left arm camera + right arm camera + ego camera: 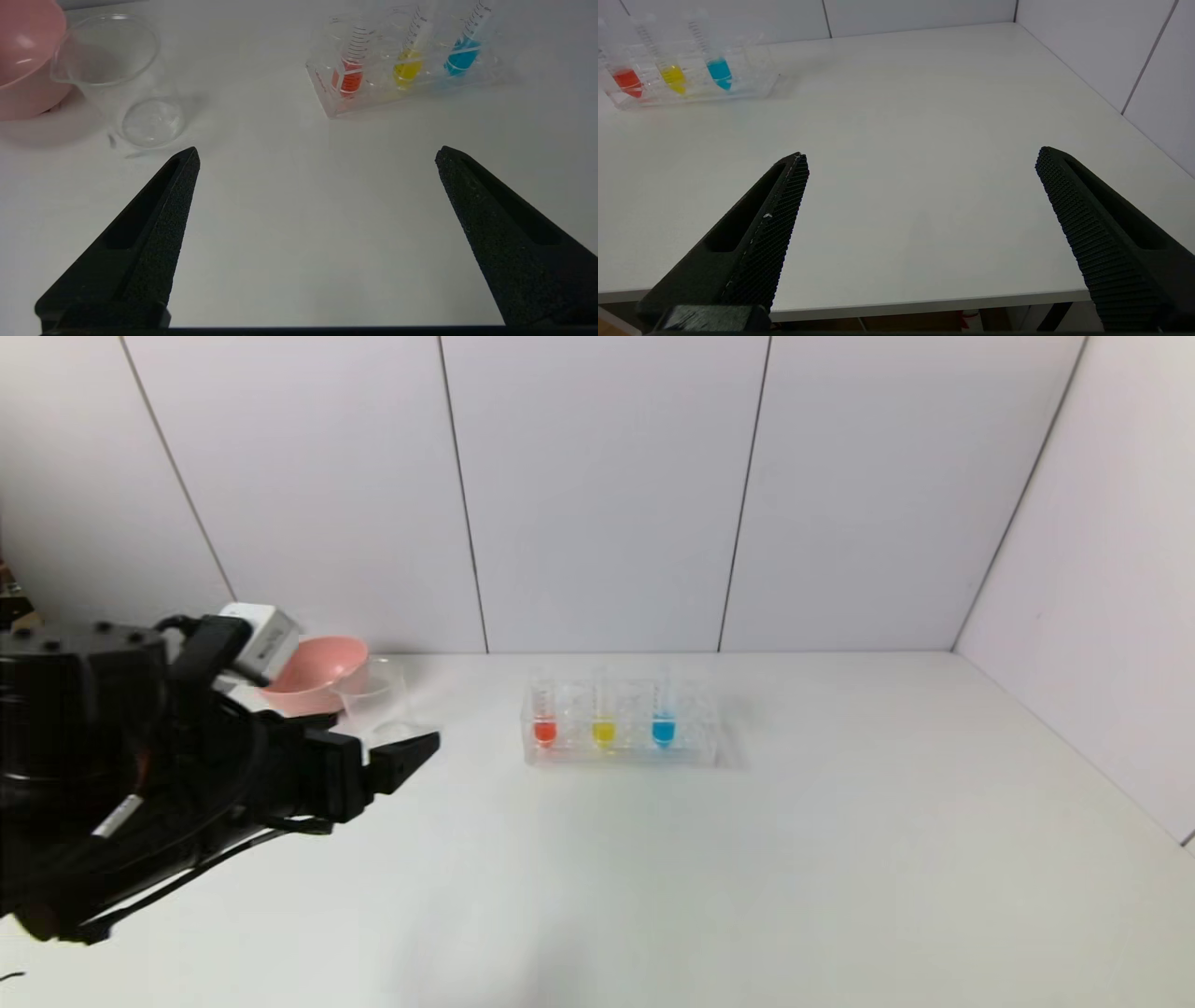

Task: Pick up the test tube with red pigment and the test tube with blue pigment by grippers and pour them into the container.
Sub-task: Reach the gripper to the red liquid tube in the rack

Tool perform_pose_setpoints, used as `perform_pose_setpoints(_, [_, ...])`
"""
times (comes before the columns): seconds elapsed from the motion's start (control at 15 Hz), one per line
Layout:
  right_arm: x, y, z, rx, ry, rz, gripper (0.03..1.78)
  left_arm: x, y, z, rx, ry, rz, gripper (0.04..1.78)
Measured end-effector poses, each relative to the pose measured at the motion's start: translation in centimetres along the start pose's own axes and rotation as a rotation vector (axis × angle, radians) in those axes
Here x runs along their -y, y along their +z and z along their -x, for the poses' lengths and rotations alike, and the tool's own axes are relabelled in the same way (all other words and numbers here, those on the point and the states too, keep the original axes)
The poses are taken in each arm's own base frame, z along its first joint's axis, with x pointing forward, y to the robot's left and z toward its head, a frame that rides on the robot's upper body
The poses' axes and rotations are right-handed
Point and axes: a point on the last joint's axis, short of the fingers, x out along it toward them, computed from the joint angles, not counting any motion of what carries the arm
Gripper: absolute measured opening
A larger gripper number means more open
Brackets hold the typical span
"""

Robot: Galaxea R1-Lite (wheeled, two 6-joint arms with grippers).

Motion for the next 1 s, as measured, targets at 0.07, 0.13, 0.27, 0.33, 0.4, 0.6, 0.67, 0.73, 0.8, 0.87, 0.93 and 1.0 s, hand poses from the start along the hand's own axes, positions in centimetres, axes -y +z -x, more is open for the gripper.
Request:
perform_pose_setpoints(0.07, [0.0, 0.0, 0.0, 0.0, 0.0, 0.0, 1.77, 1.5, 0.0, -1.3, -0.018, 0.025, 0.007, 1.76])
perform_pose_setpoints(0.13, [0.0, 0.0, 0.0, 0.0, 0.0, 0.0, 1.77, 3.0, 0.0, -2.6, -0.034, 0.067, 0.011, 1.76])
perform_pose_setpoints(0.27, [0.0, 0.0, 0.0, 0.0, 0.0, 0.0, 1.77, 5.2, -0.3, -4.8, -0.049, 0.161, 0.026, 1.76])
perform_pose_setpoints(0.33, [0.0, 0.0, 0.0, 0.0, 0.0, 0.0, 1.77, 6.2, -0.3, -5.9, -0.046, 0.208, 0.038, 1.76])
perform_pose_setpoints(0.4, [0.0, 0.0, 0.0, 0.0, 0.0, 0.0, 1.77, 7.0, -0.3, -6.9, -0.04, 0.25, 0.048, 1.76])
perform_pose_setpoints(0.6, [0.0, 0.0, 0.0, 0.0, 0.001, 0.0, 1.77, 8.9, -0.2, -9.6, 0.003, 0.33, 0.079, 1.76])
perform_pose_setpoints(0.67, [0.0, 0.0, 0.0, 0.0, 0.0, 0.0, 1.77, 9.4, -0.3, -10.3, 0.004, 0.329, 0.077, 1.76])
perform_pose_setpoints(0.73, [0.0, 0.0, 0.0, 0.0, 0.0, 0.0, 1.77, 9.8, -0.5, -11.0, 0.004, 0.325, 0.076, 1.76])
perform_pose_setpoints(0.8, [0.0, 0.0, 0.0, 0.0, 0.0, 0.0, 1.77, 10.0, -0.6, -11.6, 0.007, 0.323, 0.078, 1.76])
perform_pose_setpoints(0.87, [0.0, 0.0, 0.0, 0.0, 0.0, 0.0, 1.77, 10.3, -0.8, -12.3, 0.012, 0.321, 0.08, 1.76])
perform_pose_setpoints(0.93, [0.0, 0.0, 0.0, 0.0, 0.0, 0.0, 1.77, 10.5, -1.0, -13.0, 0.019, 0.319, 0.08, 1.76])
perform_pose_setpoints(1.0, [0.0, 0.0, 0.0, 0.0, 0.0, 0.0, 1.77, 10.7, -1.1, -13.6, 0.023, 0.318, 0.079, 1.76])
